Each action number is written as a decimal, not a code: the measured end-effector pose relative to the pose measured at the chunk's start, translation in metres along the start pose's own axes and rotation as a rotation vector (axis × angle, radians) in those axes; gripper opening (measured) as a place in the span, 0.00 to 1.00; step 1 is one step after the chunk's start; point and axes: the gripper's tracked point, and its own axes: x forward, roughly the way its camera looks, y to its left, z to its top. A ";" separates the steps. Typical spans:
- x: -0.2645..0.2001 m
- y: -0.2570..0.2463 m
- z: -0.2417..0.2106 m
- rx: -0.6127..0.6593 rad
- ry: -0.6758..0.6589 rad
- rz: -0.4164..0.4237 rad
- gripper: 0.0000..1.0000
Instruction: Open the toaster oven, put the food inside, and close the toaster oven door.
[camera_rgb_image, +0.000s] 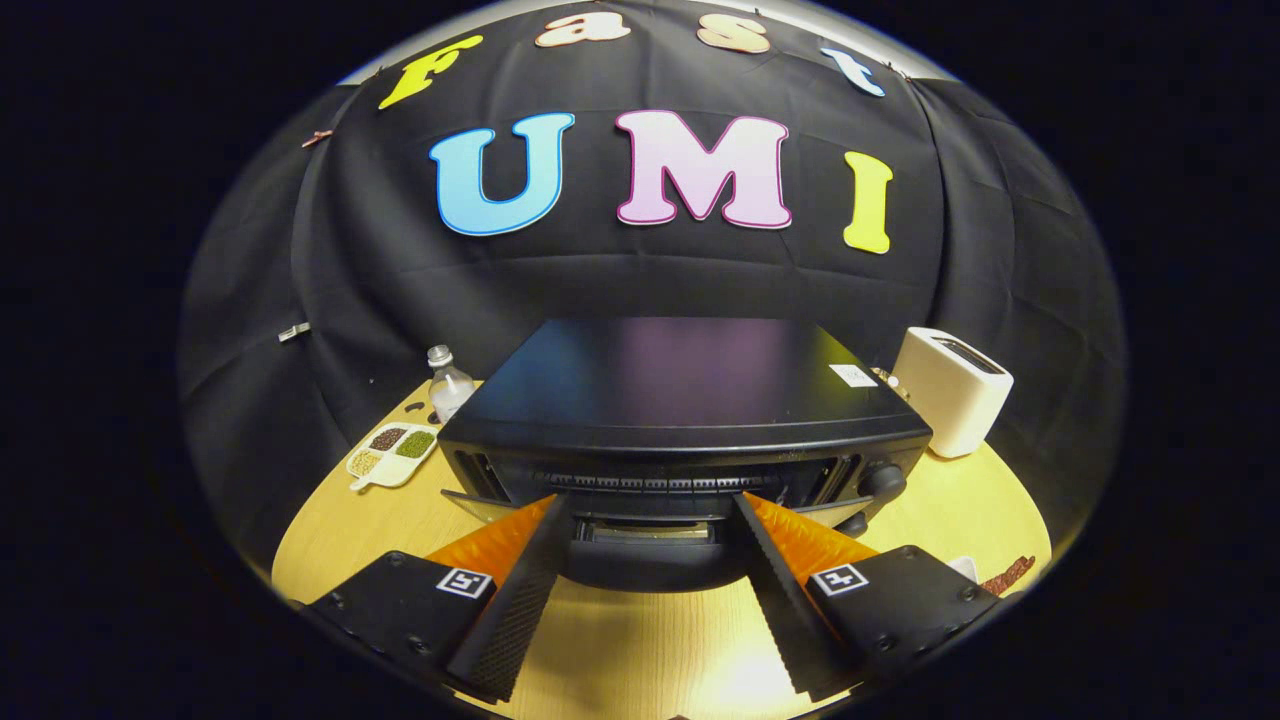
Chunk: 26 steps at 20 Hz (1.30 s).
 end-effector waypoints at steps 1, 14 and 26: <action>-0.003 0.000 -0.003 0.002 0.004 0.004 0.99; -0.039 0.003 -0.060 -0.093 0.104 0.064 0.99; -0.065 -0.023 -0.142 -0.028 0.316 0.079 0.96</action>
